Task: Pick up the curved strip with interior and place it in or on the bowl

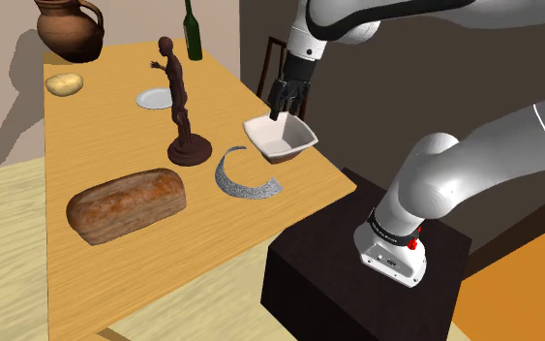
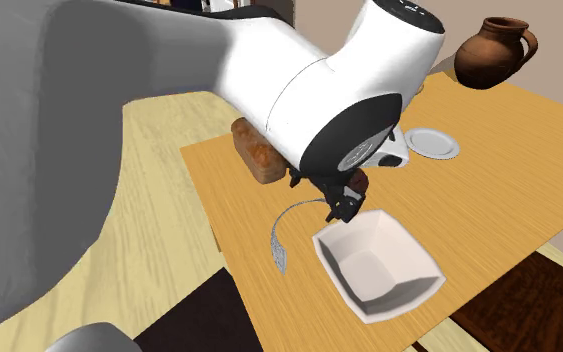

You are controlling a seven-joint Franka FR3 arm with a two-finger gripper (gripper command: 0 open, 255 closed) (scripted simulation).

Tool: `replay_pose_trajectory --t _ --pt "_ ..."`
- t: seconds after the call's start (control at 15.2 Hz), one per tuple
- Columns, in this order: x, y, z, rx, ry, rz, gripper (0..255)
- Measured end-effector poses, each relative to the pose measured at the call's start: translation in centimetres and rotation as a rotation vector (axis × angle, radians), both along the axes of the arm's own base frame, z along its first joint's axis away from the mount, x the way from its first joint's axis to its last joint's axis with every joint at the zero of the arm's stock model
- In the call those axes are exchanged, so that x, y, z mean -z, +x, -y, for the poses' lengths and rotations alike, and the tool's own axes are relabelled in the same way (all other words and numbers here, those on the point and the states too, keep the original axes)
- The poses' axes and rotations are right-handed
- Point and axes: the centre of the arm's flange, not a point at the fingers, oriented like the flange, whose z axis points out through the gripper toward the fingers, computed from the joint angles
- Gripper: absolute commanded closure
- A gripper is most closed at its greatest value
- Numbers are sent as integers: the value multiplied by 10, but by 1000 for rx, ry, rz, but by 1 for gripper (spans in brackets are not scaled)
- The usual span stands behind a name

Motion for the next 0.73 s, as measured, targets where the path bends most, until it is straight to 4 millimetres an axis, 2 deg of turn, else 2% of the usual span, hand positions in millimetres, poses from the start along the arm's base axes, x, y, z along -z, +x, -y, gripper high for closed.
replay_pose_trajectory --t 0.26,0.73 --pt "47 22 -15 -31 43 -8 0" --pt "125 51 -55 -84 118 -23 0"
